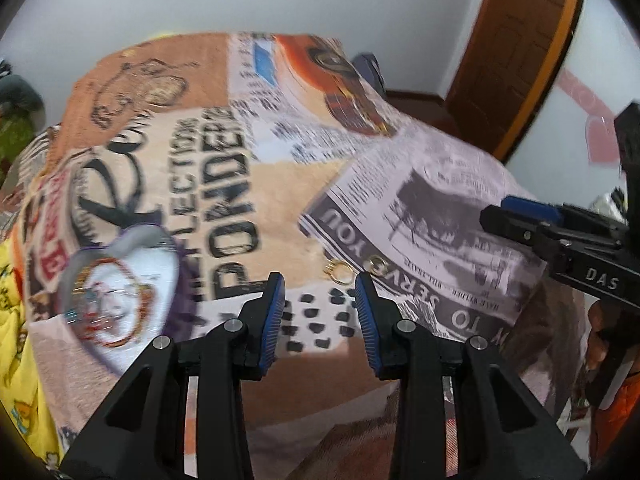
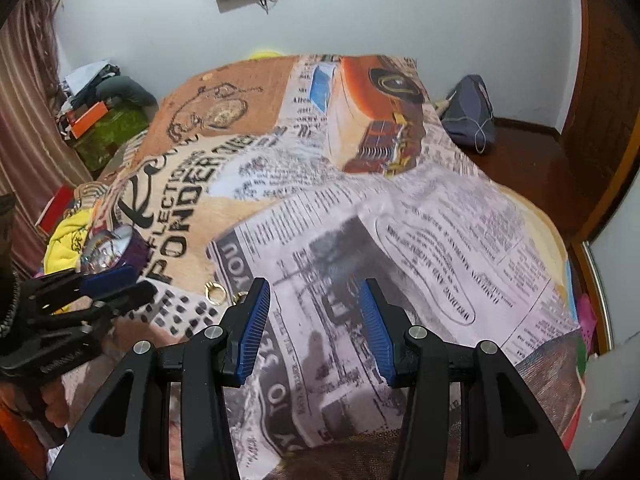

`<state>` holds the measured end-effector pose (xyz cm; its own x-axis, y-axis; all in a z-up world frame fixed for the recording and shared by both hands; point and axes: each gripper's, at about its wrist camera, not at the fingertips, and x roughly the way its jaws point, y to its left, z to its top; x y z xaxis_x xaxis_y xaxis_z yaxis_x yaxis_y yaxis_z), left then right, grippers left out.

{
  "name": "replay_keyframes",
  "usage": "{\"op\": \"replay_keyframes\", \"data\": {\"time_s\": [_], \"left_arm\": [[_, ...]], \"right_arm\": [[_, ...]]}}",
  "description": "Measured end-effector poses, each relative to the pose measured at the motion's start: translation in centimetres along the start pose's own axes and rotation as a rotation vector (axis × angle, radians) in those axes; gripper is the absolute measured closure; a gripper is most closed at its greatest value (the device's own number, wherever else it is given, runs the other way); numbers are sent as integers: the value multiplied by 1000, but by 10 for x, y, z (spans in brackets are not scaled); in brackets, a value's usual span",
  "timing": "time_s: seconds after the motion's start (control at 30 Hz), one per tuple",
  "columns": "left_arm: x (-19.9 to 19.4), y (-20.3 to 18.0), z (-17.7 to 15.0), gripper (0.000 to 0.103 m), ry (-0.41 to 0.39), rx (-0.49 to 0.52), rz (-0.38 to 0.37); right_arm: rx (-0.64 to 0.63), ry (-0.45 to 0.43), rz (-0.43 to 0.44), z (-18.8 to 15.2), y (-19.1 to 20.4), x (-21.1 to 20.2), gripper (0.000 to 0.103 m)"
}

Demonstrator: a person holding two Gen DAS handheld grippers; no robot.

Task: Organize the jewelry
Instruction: 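Grasp a gold ring with the left tool while the right tool grasps another gold ring, then carry both gold rings over the heart tin and open both tools to drop them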

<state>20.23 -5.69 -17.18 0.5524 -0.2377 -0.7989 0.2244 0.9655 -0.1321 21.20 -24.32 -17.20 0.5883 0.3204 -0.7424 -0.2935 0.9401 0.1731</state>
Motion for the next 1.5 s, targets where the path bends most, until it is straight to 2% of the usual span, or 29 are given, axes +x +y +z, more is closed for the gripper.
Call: {"op": "replay_keyframes", "data": {"time_s": [0.23, 0.4, 0.5, 0.57, 0.67, 0.7, 0.83, 1.07, 1.23, 1.47, 1.5], "left_arm": [[45, -10, 4, 68, 97, 86, 10], [52, -16, 8, 68, 103, 128, -2], [57, -25, 6, 80, 86, 192, 49], [59, -29, 5, 80, 76, 226, 62], [57, -25, 6, 80, 76, 216, 45], [57, -24, 7, 96, 75, 209, 42], [46, -12, 6, 97, 69, 141, 8], [25, 0, 1, 97, 26, 109, 21], [9, 9, 4, 97, -18, 76, 20], [-9, 12, 3, 97, -59, 50, 11], [-11, 12, 4, 97, -65, 47, 12]], "right_arm": [[-11, 44, 30, -8, 2, 15, 60], [-13, 65, 45, -11, 2, 24, 60], [-7, 74, 53, -11, 2, 28, 60], [-5, 79, 61, -12, 3, 30, 60], [-11, 87, 73, -13, 7, 32, 60], [-15, 92, 80, -13, 9, 33, 60], [-33, 107, 101, -14, 21, 41, 60], [-90, 149, 120, -13, 43, 62, 60], [-129, 169, 107, -12, 53, 75, 81], [-157, 142, 82, -13, 59, 73, 87], [-154, 141, 94, -13, 59, 71, 102]]}}
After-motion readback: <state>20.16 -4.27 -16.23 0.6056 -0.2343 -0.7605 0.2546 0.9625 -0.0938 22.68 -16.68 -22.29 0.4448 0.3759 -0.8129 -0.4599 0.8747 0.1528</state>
